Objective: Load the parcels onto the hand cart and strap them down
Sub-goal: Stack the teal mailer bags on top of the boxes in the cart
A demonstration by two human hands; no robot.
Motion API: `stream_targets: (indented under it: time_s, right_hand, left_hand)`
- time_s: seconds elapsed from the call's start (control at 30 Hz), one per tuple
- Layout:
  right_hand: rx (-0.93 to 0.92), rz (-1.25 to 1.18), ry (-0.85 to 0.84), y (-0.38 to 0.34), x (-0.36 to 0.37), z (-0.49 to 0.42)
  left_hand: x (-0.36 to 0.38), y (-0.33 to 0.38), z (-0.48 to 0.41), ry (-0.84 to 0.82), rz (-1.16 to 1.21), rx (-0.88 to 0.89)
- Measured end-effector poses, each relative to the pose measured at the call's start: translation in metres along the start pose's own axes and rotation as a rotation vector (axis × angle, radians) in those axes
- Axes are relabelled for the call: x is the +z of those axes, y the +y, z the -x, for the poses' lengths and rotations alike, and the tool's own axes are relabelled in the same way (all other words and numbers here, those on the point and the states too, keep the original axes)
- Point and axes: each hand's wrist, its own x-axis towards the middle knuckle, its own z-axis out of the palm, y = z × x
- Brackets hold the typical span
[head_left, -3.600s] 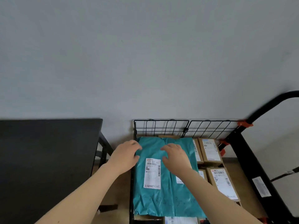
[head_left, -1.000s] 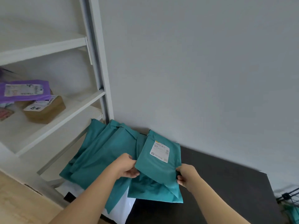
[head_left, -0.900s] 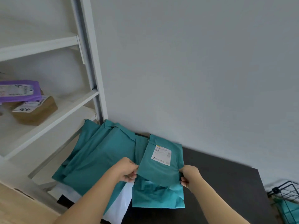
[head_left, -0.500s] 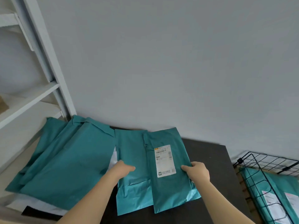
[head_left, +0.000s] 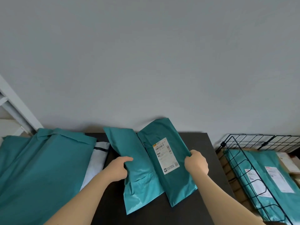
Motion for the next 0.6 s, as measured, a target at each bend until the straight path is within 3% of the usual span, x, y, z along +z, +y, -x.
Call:
stream_targets:
  time_s: [0.1,0.27,0.37,0.43,0.5,0.6]
  right_hand:
    - [0.021,-0.032,0.011,0.003,-0.007,-0.003]
    - [0.029,-0.067,0.055,0.007,-0.022,0.0]
    - [0.046,-0.128,0.105,0.011,-0.031,0.002]
    - [0.053,-0.183,0.136,0.013,-0.034,0.005]
    - [0.059,-0.246,0.169,0.014,-0.036,0.009]
    - [0.069,-0.333,0.211,0.014,-0.037,0.02]
  left_hand:
    - [-0.008,0.011,-0.004,0.146,-0.491,0.203]
    - [-0.024,0.035,-0.003,0.569,-0.8,0.504]
    - [-0.038,0.044,-0.001,0.75,-0.545,0.548]
    - [-0.048,0.058,0.002,0.818,-0.236,0.41]
    - [-0.059,0.075,0.005,0.795,0.144,0.254]
    - [-0.063,0.089,0.013,0.688,0.548,0.226]
